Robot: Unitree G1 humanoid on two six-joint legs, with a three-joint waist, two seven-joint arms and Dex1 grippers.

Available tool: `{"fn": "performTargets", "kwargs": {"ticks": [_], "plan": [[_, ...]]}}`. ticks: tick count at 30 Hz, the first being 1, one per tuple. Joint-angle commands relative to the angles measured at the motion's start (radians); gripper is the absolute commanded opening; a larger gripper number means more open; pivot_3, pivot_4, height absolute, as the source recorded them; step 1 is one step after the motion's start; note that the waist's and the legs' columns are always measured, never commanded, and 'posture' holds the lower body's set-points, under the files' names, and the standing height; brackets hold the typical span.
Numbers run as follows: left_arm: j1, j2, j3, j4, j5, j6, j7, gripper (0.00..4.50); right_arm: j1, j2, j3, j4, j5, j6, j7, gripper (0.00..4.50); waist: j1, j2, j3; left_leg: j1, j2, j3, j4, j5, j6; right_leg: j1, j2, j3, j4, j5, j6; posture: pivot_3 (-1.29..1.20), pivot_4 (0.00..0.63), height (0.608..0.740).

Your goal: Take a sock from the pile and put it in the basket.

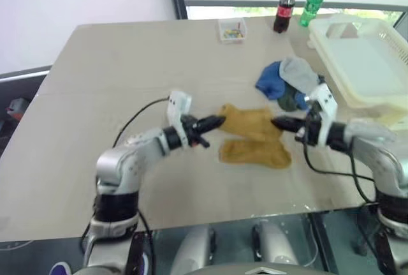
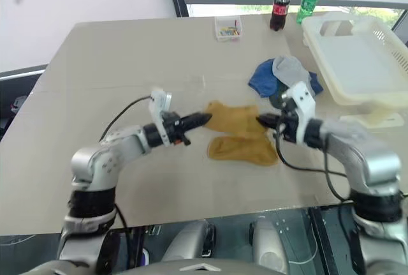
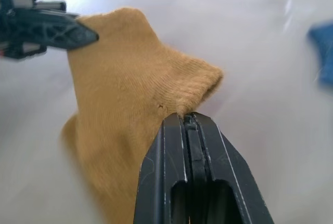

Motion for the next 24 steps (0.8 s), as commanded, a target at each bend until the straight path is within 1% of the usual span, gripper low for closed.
{"fn": "performTargets", "kwargs": {"ticks": [1,3,7,12,17,24], "plan": [[0.032,0.031,-0.001,-0.084,-0.041,0.031,0.004,0.03,0.050,-0.008,-0.062,-0.107,0.071,0.057,-0.037,0.00,0.004,0.000,0.000,0.000,0.000,0.000,0.000,0.000,0.000,0.000,0.000,0.000,0.000,0.000,0.000,0.00,0.150,0.740],[0.056,0.055,-0.049,-0.097,-0.001,-0.001,0.002,0.03,0.089,-0.011,-0.059,-0.118,0.060,0.047,-0.069,0.00,0.009,0.000,0.000,0.002,0.000,0.001,0.001,-0.001,0.002,0.001,0.000,0.001,0.002,0.000,0.000,0.00,0.150,0.740],[0.079,0.060,-0.104,-0.113,0.028,-0.043,0.013,0.03,0.113,-0.030,-0.025,-0.111,0.038,0.018,-0.104,0.00,0.014,0.000,0.000,0.003,0.000,0.001,0.001,-0.001,0.002,0.001,0.000,0.000,0.003,0.000,0.000,0.00,0.150,0.740],[0.102,0.047,-0.108,-0.130,0.028,-0.069,0.041,0.03,0.142,-0.039,0.013,-0.098,-0.002,-0.039,-0.133,0.00,0.015,0.000,0.000,0.002,0.000,0.001,0.001,0.000,0.000,0.001,0.000,0.000,0.001,0.000,0.000,0.00,0.150,0.740],[0.123,0.001,-0.098,-0.156,0.024,-0.113,0.086,0.03,0.142,-0.041,0.016,-0.100,-0.009,-0.077,-0.149,0.00,0.015,0.000,0.000,0.002,0.000,0.001,0.001,0.000,0.000,0.001,0.000,0.000,0.001,0.000,0.000,0.00,0.150,0.740],[0.145,0.005,-0.099,-0.174,0.017,-0.140,0.096,0.03,0.128,-0.056,0.010,-0.109,0.003,-0.087,-0.153,0.00,0.014,0.000,0.000,0.002,0.000,0.001,0.001,0.000,0.000,0.001,0.000,0.000,0.001,0.000,0.000,0.00,0.150,0.740]]}}
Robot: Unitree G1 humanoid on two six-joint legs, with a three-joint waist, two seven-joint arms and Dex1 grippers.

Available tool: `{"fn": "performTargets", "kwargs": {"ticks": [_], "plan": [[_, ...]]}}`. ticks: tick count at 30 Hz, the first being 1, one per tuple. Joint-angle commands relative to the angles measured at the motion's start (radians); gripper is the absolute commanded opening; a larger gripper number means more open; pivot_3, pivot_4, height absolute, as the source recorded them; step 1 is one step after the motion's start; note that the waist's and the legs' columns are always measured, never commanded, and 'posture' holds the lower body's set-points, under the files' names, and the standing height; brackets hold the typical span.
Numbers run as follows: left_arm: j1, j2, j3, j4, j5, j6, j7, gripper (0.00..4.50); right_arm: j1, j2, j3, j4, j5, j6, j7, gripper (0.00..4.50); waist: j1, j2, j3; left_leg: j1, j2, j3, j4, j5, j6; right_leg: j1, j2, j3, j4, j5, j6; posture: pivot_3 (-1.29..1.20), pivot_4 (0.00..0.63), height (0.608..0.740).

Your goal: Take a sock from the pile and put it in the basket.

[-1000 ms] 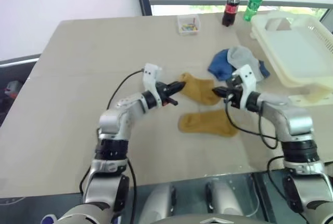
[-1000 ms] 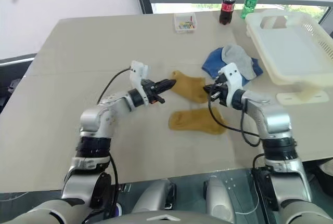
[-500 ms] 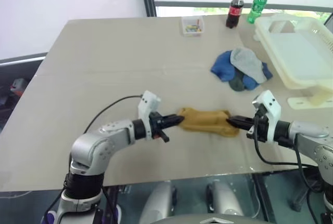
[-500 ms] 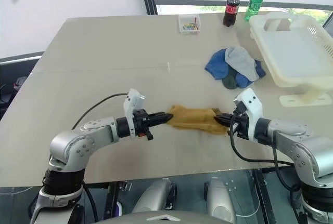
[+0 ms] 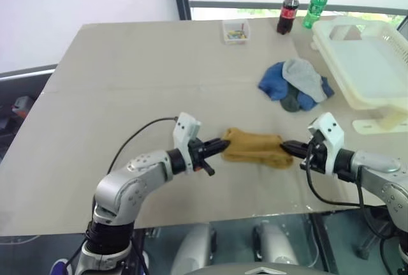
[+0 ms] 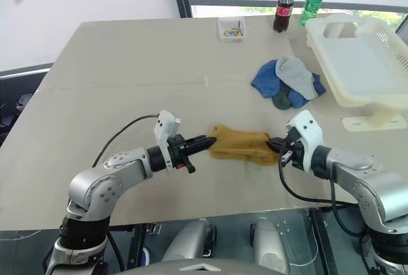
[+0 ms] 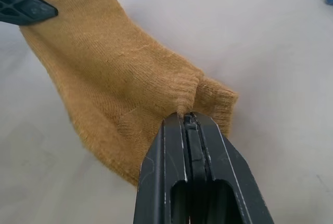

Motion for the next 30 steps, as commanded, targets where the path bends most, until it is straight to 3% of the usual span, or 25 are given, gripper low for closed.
{"fn": "performTargets", "kwargs": {"ticks": [1,18,24,27,29,30], "plan": [[0.015,0.006,0.015,-0.041,-0.010,-0.023,0.006,0.03,-0.020,-0.017,-0.019,-0.028,0.009,-0.020,-0.008,0.00,0.000,0.000,0.000,0.000,0.000,0.000,0.000,0.000,0.000,0.000,0.000,0.000,0.000,0.000,0.000,0.00,0.150,0.740],[-0.015,-0.038,-0.044,0.009,-0.020,0.019,0.033,0.03,-0.042,-0.059,0.033,0.039,-0.023,-0.066,0.011,0.00,0.000,0.000,0.000,0.000,0.000,0.000,0.000,0.000,0.000,0.000,0.000,0.000,0.000,0.000,0.000,0.00,0.150,0.740],[-0.034,-0.039,-0.076,0.046,-0.002,0.018,0.026,2.36,0.004,-0.080,0.109,0.082,-0.102,-0.166,0.036,0.00,0.000,0.000,0.000,0.000,0.000,0.000,0.000,0.000,0.000,0.000,0.000,-0.001,0.000,0.000,0.000,0.00,0.150,0.740],[-0.034,-0.039,-0.076,0.050,-0.008,0.017,0.024,3.68,0.028,-0.112,0.153,0.131,-0.204,-0.288,0.038,0.88,0.000,0.000,0.000,0.000,-0.001,0.000,0.000,0.000,0.000,0.000,0.000,0.000,0.000,0.000,0.000,0.00,0.150,0.740],[-0.031,-0.029,-0.054,0.040,-0.030,0.018,0.013,4.50,0.041,-0.114,0.137,0.125,-0.214,-0.325,0.044,1.93,0.000,0.000,0.000,0.000,-0.001,0.000,0.000,0.000,0.000,0.000,0.000,0.000,0.000,0.000,0.000,0.00,0.150,0.740],[-0.028,-0.019,-0.034,0.032,-0.047,0.020,0.001,4.50,0.049,-0.115,0.119,0.112,-0.209,-0.334,0.049,2.46,0.000,0.000,0.000,0.000,-0.001,0.000,0.000,0.000,0.000,0.000,0.000,0.000,0.000,0.000,0.000,0.00,0.150,0.740]]}}
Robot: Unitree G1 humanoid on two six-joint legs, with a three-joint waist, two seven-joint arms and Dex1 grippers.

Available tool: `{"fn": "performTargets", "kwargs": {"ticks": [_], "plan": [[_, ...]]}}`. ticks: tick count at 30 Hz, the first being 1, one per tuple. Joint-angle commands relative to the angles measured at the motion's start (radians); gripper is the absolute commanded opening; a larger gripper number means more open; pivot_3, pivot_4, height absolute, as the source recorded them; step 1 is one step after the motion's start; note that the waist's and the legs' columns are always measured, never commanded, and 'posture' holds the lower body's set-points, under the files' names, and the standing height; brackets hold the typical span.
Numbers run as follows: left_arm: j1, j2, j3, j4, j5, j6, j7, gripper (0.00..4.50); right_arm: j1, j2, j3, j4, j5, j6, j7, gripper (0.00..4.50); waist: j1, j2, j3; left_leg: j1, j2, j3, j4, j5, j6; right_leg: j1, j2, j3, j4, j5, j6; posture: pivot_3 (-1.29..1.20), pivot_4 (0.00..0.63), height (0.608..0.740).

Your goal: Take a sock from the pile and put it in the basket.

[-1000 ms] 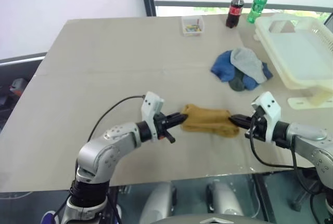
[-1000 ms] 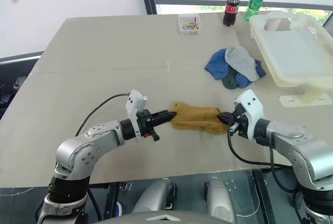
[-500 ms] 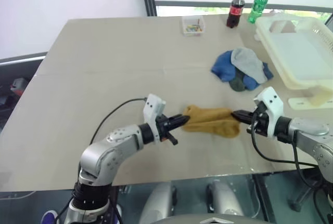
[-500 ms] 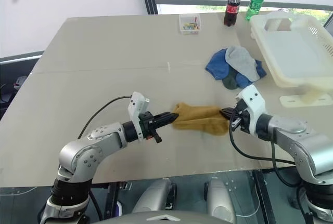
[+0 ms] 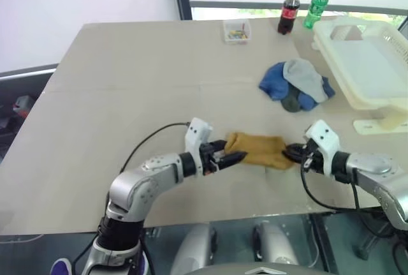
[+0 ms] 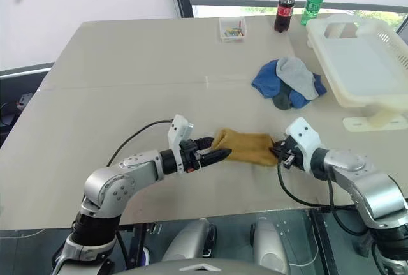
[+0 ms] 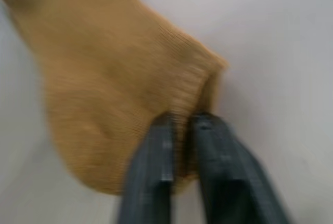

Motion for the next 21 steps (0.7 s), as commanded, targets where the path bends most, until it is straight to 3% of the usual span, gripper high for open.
{"fn": "performTargets", "kwargs": {"ticks": [1,6,11,14,18,21], "plan": [[0.002,0.033,0.068,-0.038,-0.059,-0.007,-0.049,4.50,0.024,-0.023,-0.058,-0.059,-0.003,-0.063,0.026,2.83,-0.001,0.000,0.000,0.000,0.000,0.000,0.000,0.000,0.000,0.000,0.000,0.000,0.000,0.000,0.000,0.00,0.150,0.740],[-0.011,0.123,0.161,0.001,-0.123,-0.001,-0.135,4.50,0.036,-0.037,-0.153,-0.133,0.076,-0.033,0.061,2.83,-0.002,0.000,0.000,0.000,0.001,0.000,0.000,0.000,0.000,0.000,0.001,0.000,0.000,0.000,0.000,0.00,0.150,0.740],[-0.052,0.158,0.167,0.088,-0.121,-0.001,-0.180,4.50,-0.024,0.028,-0.102,-0.143,0.105,-0.003,0.021,2.83,-0.001,0.000,0.000,0.001,0.001,0.000,0.000,0.000,0.000,0.000,0.001,-0.001,0.000,0.000,0.000,0.00,0.150,0.740],[-0.080,0.140,0.149,0.127,-0.125,0.009,-0.189,4.50,-0.047,0.076,0.002,-0.090,0.039,-0.055,0.007,1.96,-0.001,0.000,0.000,0.000,0.001,0.000,0.000,0.000,0.000,0.000,0.001,0.000,0.000,0.000,0.000,0.00,0.150,0.740],[-0.089,0.146,0.114,0.156,-0.110,0.017,-0.217,4.50,-0.050,0.084,0.120,-0.001,-0.079,-0.156,0.024,0.06,-0.002,0.000,0.000,0.000,0.001,0.000,0.000,0.000,0.000,0.000,0.001,0.000,-0.001,0.000,0.000,0.00,0.150,0.740],[-0.094,0.173,0.066,0.171,-0.098,0.059,-0.236,4.50,-0.045,0.086,0.175,0.091,-0.149,-0.236,0.042,0.06,-0.002,0.000,0.000,0.000,0.001,0.000,0.000,0.000,0.000,0.000,0.001,0.000,-0.001,0.000,0.000,0.00,0.150,0.740]]}}
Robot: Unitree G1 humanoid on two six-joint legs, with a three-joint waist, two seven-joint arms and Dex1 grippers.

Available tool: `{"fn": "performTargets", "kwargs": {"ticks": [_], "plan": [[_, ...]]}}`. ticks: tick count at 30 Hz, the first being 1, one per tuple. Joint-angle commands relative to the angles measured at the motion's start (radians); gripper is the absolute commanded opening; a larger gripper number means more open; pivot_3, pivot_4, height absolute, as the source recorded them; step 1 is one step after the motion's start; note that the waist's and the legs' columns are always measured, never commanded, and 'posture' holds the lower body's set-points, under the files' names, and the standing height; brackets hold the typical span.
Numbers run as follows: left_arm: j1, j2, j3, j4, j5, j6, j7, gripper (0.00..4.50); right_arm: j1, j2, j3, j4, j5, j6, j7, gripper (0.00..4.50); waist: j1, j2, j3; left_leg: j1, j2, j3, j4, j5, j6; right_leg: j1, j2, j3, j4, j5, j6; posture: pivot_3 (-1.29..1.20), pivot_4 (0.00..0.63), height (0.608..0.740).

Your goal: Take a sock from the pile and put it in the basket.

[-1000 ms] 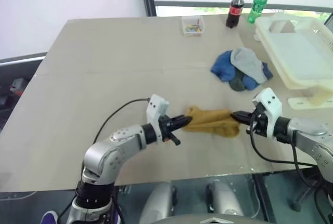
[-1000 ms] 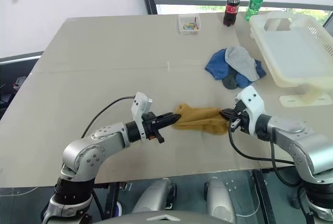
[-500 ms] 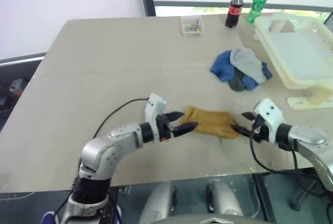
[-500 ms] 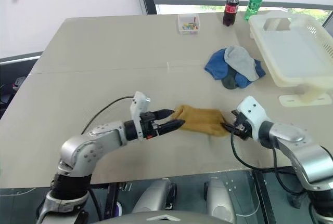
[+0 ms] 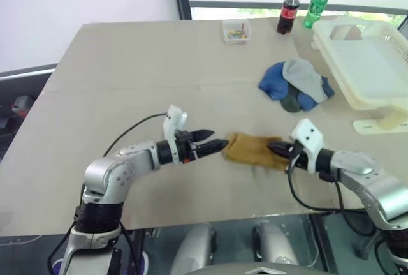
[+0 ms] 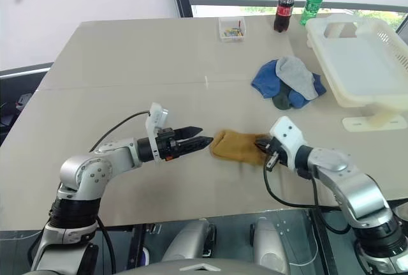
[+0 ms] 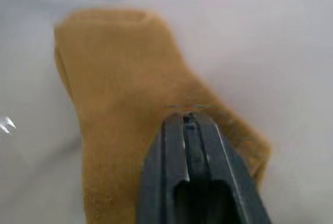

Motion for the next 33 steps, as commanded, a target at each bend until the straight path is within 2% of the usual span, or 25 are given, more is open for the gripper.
{"fn": "performTargets", "kwargs": {"ticks": [1,5,9,10,12,16,21,33], "plan": [[-0.016,0.034,-0.051,0.000,0.010,0.039,-0.037,4.50,-0.002,-0.006,0.040,0.079,-0.079,-0.099,0.021,0.06,0.000,0.000,0.000,0.000,0.000,0.000,0.000,0.000,0.000,0.000,0.000,0.000,0.000,0.000,0.000,0.00,0.150,0.740],[-0.059,0.019,-0.086,0.036,0.008,0.109,-0.019,4.50,-0.004,-0.011,0.072,0.137,-0.131,-0.169,0.052,0.06,-0.001,-0.001,-0.001,0.002,0.000,0.000,0.000,0.000,0.000,0.001,0.000,0.000,0.001,0.000,0.000,0.00,0.150,0.740],[-0.129,-0.047,-0.092,0.094,-0.009,0.199,0.023,4.50,-0.004,-0.005,0.055,0.136,-0.134,-0.183,0.068,0.06,-0.001,-0.002,-0.001,0.008,0.000,-0.001,0.001,0.000,0.000,0.007,0.000,0.000,0.001,0.000,0.000,0.00,0.150,0.740],[-0.141,-0.073,-0.092,0.094,-0.007,0.174,0.018,4.50,-0.002,-0.005,0.050,0.132,-0.134,-0.185,0.070,0.06,-0.001,-0.002,-0.001,0.014,0.000,-0.001,-0.001,-0.002,0.003,0.013,0.000,0.000,0.000,0.000,0.000,0.00,0.150,0.740],[-0.157,-0.109,-0.080,0.094,-0.012,0.148,0.009,4.50,0.003,-0.003,0.043,0.124,-0.135,-0.187,0.073,0.06,0.002,-0.002,-0.001,0.015,0.000,-0.002,-0.001,-0.002,0.003,0.016,0.000,-0.002,-0.001,0.000,0.000,0.00,0.150,0.740],[-0.192,-0.160,-0.030,0.106,-0.115,0.242,-0.022,4.50,0.021,-0.005,0.019,0.091,-0.130,-0.185,0.070,0.06,0.001,-0.002,-0.001,0.014,0.000,-0.003,-0.001,0.000,0.000,0.016,0.000,-0.002,-0.002,0.000,0.000,0.00,0.150,0.740],[-0.245,-0.219,-0.029,0.157,-0.169,0.290,-0.034,4.50,0.044,-0.023,-0.034,0.029,-0.114,-0.163,0.067,0.06,0.006,-0.002,-0.001,0.013,0.000,-0.003,-0.001,0.000,0.000,0.016,0.000,-0.003,-0.004,0.000,0.000,0.00,0.150,0.740],[-0.329,-0.352,-0.156,0.324,-0.094,0.214,-0.142,4.50,0.085,-0.034,-0.103,-0.081,-0.081,-0.090,0.057,0.06,0.002,-0.003,-0.001,0.011,-0.001,-0.004,-0.003,0.000,0.000,0.015,0.000,-0.004,-0.008,0.000,0.000,0.00,0.150,0.740]]}}
